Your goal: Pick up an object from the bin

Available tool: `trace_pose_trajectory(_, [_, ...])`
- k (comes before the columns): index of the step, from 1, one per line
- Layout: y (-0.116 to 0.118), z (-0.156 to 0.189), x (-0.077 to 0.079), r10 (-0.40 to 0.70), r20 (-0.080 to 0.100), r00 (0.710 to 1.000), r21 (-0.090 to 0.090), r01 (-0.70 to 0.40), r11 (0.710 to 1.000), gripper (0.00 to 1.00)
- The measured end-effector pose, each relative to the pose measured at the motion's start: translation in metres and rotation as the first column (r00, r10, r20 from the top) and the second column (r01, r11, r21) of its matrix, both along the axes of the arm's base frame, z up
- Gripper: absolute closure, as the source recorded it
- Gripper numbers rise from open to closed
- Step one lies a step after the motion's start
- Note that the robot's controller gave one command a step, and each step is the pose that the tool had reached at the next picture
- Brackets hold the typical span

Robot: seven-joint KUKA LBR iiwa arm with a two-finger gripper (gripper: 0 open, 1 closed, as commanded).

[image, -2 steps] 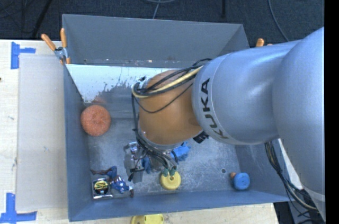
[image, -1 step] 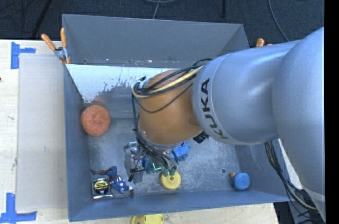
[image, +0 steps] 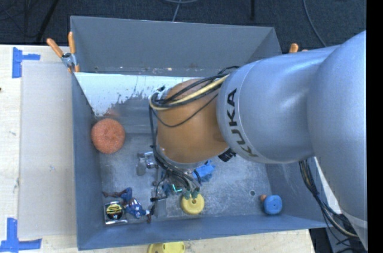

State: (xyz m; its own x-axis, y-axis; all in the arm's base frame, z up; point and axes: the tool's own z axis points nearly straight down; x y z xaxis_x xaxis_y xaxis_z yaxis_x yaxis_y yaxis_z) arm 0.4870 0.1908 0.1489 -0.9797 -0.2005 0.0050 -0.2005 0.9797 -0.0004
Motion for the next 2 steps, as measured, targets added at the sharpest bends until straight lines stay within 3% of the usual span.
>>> trace_pose_trajectory(1, [0.002,-0.035,-0.005,0.091,0.005,0.996,0.001,-0.091,0.996,0.0])
trace_pose_trajectory(2, [-0.014,-0.068,-0.002,0.014,0.003,1.0,0.001,-0.014,1.0,0.0])
